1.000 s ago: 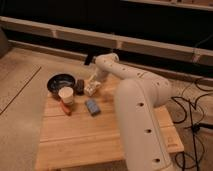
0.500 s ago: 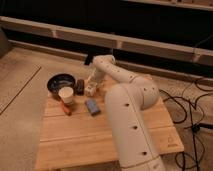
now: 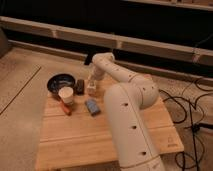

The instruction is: Place the bottle in the ceramic bowl

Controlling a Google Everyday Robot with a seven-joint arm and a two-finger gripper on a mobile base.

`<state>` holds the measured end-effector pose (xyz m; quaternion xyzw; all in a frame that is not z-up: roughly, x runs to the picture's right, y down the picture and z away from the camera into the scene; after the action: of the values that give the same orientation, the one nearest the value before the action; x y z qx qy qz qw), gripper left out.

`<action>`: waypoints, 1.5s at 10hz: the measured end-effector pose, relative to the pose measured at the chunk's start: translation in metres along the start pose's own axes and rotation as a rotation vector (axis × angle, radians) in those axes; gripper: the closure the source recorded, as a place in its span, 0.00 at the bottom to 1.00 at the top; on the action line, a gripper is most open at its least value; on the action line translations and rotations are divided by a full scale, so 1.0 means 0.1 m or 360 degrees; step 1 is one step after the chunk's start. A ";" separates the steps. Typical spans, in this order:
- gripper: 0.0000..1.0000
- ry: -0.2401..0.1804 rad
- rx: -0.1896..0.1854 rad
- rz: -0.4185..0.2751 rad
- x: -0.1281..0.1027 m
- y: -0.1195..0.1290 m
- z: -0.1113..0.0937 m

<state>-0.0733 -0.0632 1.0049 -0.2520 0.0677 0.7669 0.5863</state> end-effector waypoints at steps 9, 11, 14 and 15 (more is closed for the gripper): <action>1.00 -0.0147 -0.0044 -0.0249 0.01 0.47 -0.57; 1.00 -0.0168 -0.0060 -0.0444 -0.01 0.85 -0.60; 1.00 -0.0115 -0.0117 -0.0789 0.16 1.57 -0.42; 1.00 -0.0075 -0.0146 -0.0864 0.23 1.75 -0.35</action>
<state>-0.2299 -0.1104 0.9303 -0.2692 -0.0509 0.5896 0.7598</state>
